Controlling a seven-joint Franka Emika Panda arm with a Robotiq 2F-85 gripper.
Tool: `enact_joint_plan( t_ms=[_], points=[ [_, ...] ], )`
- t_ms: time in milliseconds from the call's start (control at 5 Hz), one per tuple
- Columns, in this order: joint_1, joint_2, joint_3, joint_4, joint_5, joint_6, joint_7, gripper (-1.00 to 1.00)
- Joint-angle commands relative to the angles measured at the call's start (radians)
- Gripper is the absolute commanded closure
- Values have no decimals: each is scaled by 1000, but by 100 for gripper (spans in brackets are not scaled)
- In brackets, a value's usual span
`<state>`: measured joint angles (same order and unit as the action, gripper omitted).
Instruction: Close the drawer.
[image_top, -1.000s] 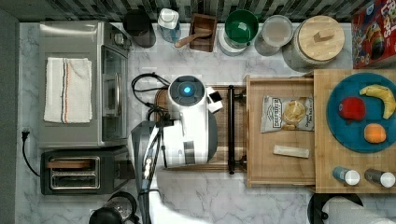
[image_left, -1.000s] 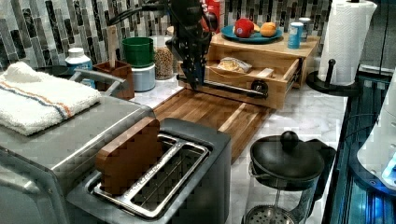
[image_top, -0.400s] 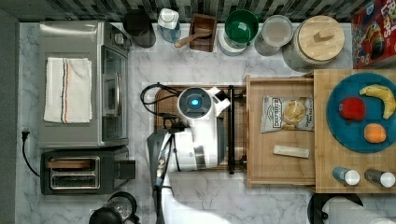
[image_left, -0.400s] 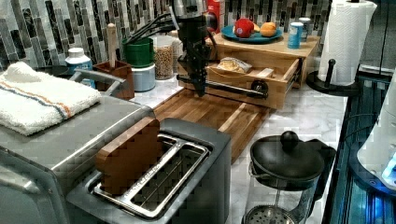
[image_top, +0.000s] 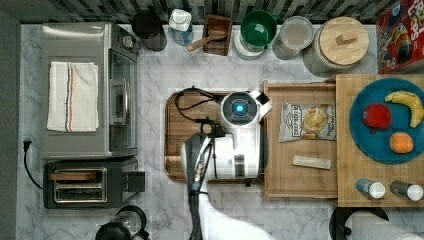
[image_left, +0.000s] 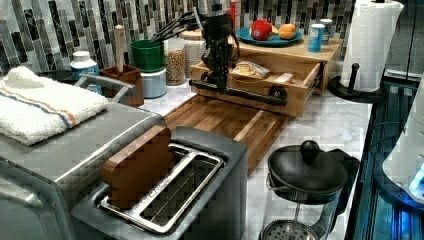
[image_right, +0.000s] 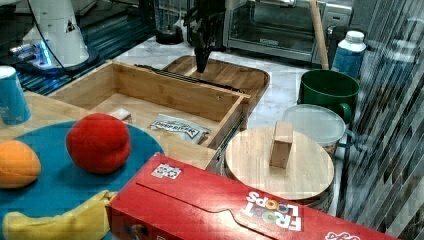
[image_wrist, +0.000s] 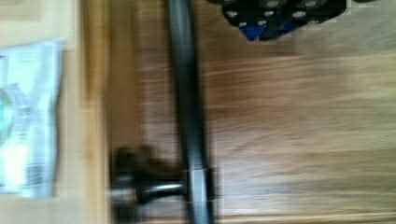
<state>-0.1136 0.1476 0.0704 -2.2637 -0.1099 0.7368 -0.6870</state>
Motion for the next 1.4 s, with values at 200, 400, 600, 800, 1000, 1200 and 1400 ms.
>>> enact_joint_plan(
  t_ms=[200, 400, 600, 800, 1000, 1200, 1400],
  points=[
    [-35, 86, -16, 41, -39, 151, -92, 100],
    [-52, 88, -30, 48, -55, 151, -126, 100],
    [-56, 75, -83, 92, -71, 71, -231, 100],
    [-115, 39, -82, 131, -84, -22, -329, 100],
    [-149, 48, -115, 184, -68, -51, -429, 100],
    [-172, 93, -151, 223, -44, -9, -493, 100],
    [-207, 112, -176, 233, -44, 39, -524, 100]
  ],
)
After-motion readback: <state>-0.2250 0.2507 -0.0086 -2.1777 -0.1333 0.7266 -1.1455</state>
